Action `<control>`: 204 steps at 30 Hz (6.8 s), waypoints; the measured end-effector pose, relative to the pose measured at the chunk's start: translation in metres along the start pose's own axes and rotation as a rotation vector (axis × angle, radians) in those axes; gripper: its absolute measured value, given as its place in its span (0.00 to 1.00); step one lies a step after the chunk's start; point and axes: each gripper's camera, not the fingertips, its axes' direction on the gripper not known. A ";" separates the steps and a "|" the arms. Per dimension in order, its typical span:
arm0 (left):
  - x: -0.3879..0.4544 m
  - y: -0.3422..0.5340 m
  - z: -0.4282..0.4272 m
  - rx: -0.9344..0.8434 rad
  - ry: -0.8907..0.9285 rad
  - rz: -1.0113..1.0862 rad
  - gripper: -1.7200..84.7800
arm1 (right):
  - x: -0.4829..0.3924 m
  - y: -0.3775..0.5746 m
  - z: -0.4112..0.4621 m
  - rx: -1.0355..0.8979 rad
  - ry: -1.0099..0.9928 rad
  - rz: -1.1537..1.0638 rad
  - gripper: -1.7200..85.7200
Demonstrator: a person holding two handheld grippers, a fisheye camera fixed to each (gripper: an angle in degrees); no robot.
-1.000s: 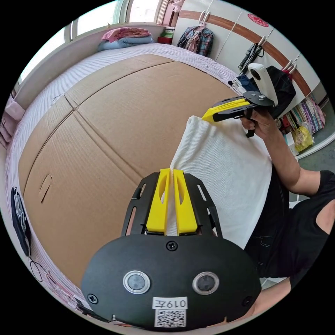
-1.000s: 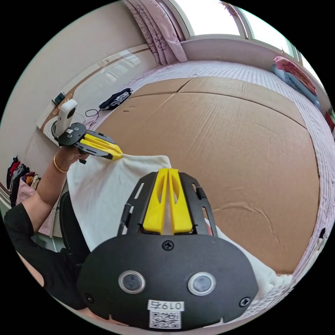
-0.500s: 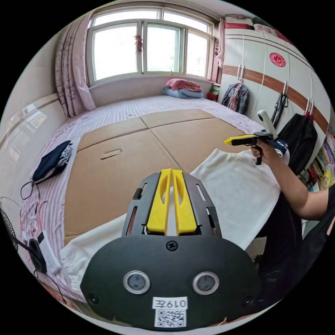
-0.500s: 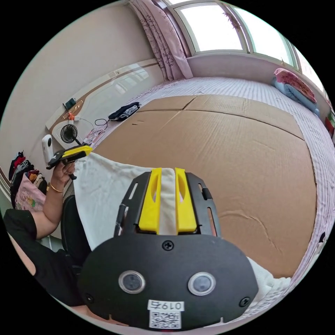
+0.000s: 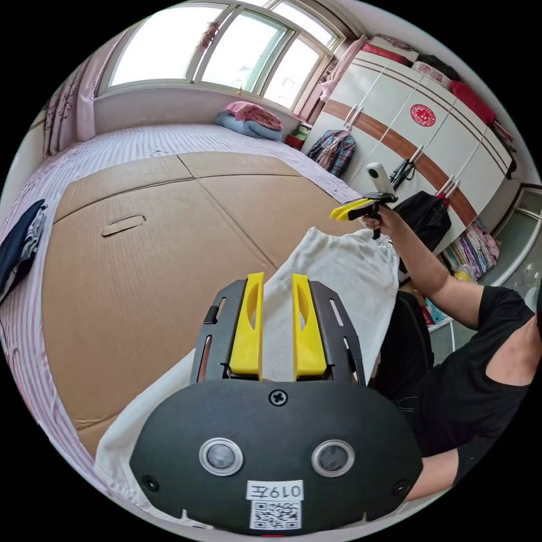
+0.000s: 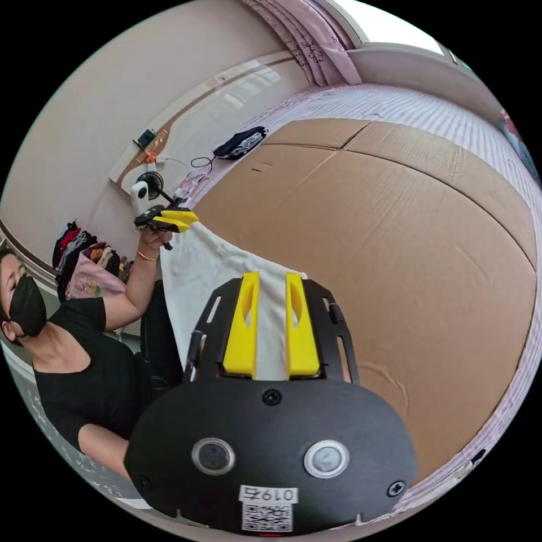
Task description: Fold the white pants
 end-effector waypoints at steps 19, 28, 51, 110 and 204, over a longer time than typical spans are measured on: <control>-0.004 -0.007 0.068 -0.072 0.024 0.010 0.04 | 0.115 -0.067 0.028 -0.199 -0.261 0.056 0.14; -0.002 -0.014 0.108 -0.225 -0.065 -0.012 0.11 | 0.133 -0.075 0.031 -0.243 -0.386 0.072 0.12; 0.040 -0.028 0.132 -0.212 -0.135 0.055 0.10 | 0.040 -0.012 -0.026 0.025 -0.181 -0.304 0.06; 0.055 0.058 0.008 -0.155 -0.280 0.116 0.05 | 0.098 -0.083 0.173 0.028 0.017 -0.003 0.10; -0.055 0.523 -0.387 0.153 -0.381 -0.630 0.18 | -0.171 -0.002 0.872 0.212 0.250 -0.643 0.10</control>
